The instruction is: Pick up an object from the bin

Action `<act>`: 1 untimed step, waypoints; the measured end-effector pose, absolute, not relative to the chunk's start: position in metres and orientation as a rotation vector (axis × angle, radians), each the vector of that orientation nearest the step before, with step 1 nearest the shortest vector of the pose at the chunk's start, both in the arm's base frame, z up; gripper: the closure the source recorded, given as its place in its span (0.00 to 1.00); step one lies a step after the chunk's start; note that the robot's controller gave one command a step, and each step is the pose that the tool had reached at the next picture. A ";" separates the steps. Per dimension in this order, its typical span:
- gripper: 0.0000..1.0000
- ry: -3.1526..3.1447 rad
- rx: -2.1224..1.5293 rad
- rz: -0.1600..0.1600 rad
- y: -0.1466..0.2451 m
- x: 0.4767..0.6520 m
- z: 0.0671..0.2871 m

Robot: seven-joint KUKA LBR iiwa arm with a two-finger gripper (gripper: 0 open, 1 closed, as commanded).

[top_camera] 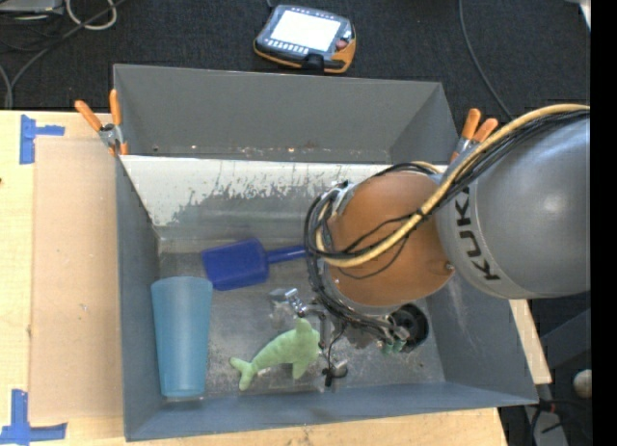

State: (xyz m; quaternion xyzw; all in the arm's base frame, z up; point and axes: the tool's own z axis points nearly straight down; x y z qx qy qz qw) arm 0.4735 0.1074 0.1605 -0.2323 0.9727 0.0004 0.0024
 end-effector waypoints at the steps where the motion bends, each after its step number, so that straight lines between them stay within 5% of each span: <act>1: 0.00 3.056 -0.756 0.003 0.091 0.487 0.138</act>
Offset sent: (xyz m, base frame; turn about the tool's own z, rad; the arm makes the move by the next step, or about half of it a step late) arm 0.0244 -0.0382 -0.0905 -0.1015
